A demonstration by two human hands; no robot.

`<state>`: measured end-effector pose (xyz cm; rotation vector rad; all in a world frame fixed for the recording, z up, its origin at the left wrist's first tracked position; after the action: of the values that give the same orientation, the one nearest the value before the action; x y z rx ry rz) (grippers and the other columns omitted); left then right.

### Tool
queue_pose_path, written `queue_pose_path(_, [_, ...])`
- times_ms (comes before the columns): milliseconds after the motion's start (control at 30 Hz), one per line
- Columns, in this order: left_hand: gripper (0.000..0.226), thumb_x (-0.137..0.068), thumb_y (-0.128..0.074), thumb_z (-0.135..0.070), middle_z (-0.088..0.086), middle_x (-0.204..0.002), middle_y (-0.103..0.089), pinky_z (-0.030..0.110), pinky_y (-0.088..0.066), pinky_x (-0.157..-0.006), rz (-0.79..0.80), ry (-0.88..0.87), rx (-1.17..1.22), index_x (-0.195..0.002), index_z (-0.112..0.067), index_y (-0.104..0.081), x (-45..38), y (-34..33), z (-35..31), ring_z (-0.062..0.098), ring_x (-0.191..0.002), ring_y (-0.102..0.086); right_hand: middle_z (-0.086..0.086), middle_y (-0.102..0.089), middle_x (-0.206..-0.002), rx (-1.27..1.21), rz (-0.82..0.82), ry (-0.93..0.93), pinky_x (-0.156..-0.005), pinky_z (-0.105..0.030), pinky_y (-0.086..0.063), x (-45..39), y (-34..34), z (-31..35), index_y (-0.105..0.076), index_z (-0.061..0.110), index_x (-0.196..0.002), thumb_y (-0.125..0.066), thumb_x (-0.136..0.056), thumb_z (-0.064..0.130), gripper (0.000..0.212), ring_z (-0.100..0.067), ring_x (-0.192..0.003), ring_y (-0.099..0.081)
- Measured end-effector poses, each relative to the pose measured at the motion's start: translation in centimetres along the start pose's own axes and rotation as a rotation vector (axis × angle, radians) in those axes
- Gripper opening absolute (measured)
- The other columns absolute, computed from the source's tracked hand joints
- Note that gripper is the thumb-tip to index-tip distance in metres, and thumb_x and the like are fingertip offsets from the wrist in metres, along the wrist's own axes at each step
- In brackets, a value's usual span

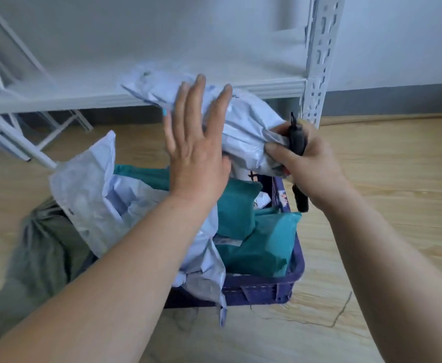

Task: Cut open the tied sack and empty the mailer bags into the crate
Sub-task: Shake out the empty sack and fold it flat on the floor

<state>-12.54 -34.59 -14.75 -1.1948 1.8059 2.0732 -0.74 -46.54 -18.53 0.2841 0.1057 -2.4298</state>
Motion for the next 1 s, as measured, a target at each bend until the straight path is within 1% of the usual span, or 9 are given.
queue_pose_path(133, [0.086,-0.064,-0.08,-0.031,-0.003,-0.151,-0.033,0.045,0.017,-0.11,0.247,-0.101,-0.169,-0.14,-0.033,-0.04,-0.4,2.7,5.3,0.019,-0.145,-0.013,0.001,-0.059,-0.068,0.135,0.297,-0.094,-0.063,-0.036,-0.056,-0.6,-1.3,-0.1,-0.07,0.027,-0.083,-0.075,-0.08,0.012,0.017,-0.015,-0.064,-0.06])
queue_pose_path(200, [0.076,-0.062,-0.08,-0.051,-0.01,-0.139,-0.046,0.045,0.017,-0.111,0.425,-0.089,-0.124,-0.131,-0.038,-0.05,-1.0,3.4,7.3,0.014,-0.139,-0.025,0.003,-0.06,-0.073,0.188,0.359,-0.178,-0.067,-0.035,-0.059,-0.9,-1.0,0.3,-0.073,0.032,-0.085,-0.081,-0.073,0.03,0.014,-0.015,-0.07,-0.062])
queue_pose_path(267, [0.058,-0.062,-0.077,-0.056,-0.012,-0.125,-0.053,0.045,0.014,-0.111,0.494,-0.107,-0.078,-0.115,-0.039,-0.06,-1.6,3.4,7.8,0.014,-0.13,-0.035,0.007,-0.064,-0.075,0.212,0.222,-0.18,-0.064,-0.029,-0.056,-1.8,-0.8,0.8,-0.072,0.026,-0.088,-0.079,-0.071,0.044,0.026,-0.013,-0.073,-0.062])
queue_pose_path(367, [0.041,-0.071,-0.072,-0.056,-0.012,-0.121,-0.053,0.05,0.008,-0.113,0.538,-0.175,-0.078,-0.104,-0.033,-0.063,-1.9,2.0,6.2,0.013,-0.125,-0.039,0.009,-0.059,-0.069,0.55,-0.235,-0.078,-0.059,-0.026,-0.042,-3.1,-1.7,1.1,-0.064,0.021,-0.081,-0.059,-0.086,0.044,0.023,-0.017,-0.073,-0.057])
queue_pose_path(400, [0.042,-0.071,-0.071,-0.057,-0.012,-0.122,-0.051,0.053,0.005,-0.113,0.588,-0.182,-0.064,-0.103,-0.032,-0.062,-1.7,1.4,5.6,0.013,-0.125,-0.039,0.008,-0.058,-0.068,0.663,-0.229,-0.074,-0.058,-0.027,-0.04,-3.2,-2.8,1.0,-0.06,0.023,-0.078,-0.053,-0.088,0.044,0.024,-0.02,-0.072,-0.056])
queue_pose_path(500, [0.061,-0.066,-0.066,-0.069,-0.013,-0.135,-0.041,0.048,-0.022,-0.108,0.737,-0.108,0.036,-0.115,-0.036,-0.056,-1.2,0.0,5.5,0.014,-0.126,-0.041,-0.001,-0.068,-0.101,0.842,0.018,-0.213,-0.077,-0.034,-0.048,-2.9,-6.0,-1.3,-0.062,0.034,-0.109,-0.047,-0.094,0.045,0.024,-0.029,-0.097,-0.061])
queue_pose_path(600, [0.074,-0.078,-0.046,-0.074,-0.009,-0.153,-0.027,0.04,-0.035,-0.105,0.698,0.056,0.095,-0.141,-0.037,-0.034,-1.0,-0.7,7.5,0.019,-0.135,-0.036,-0.001,-0.06,-0.131,0.809,0.128,-0.333,-0.085,-0.031,-0.04,-2.5,-7.3,-3.6,-0.044,0.031,-0.14,-0.046,-0.096,0.046,0.046,-0.027,-0.118,-0.053])
queue_pose_path(767, [0.059,-0.09,-0.034,-0.066,-0.002,-0.149,-0.04,0.037,-0.038,-0.103,0.934,0.19,0.137,-0.142,-0.039,-0.033,2.0,-3.9,8.8,0.024,-0.13,-0.044,-0.014,-0.062,-0.124,0.947,0.328,-0.409,-0.093,-0.039,-0.044,-2.8,-8.8,-6.0,-0.048,0.022,-0.138,-0.038,-0.099,0.048,0.048,-0.034,-0.112,-0.055])
queue_pose_path(1000, [0.056,-0.088,-0.037,-0.068,-0.001,-0.138,-0.051,0.038,-0.043,-0.096,1.043,0.187,0.063,-0.138,-0.043,-0.032,2.7,-5.9,6.9,0.027,-0.116,-0.054,-0.015,-0.06,-0.124,0.831,0.332,-0.574,-0.074,-0.03,-0.043,-1.0,-7.4,-9.1,-0.043,0.02,-0.14,-0.038,-0.1,0.044,0.047,-0.033,-0.104,-0.059])
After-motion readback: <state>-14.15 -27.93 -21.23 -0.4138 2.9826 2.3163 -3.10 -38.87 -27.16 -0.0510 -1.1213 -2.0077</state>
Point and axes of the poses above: each hand's wrist, its own x-axis away from the middle knuckle, its own y-axis out of the back of the hand, z = x × y, the point moved 2 cm from there along -x, towards the middle knuckle
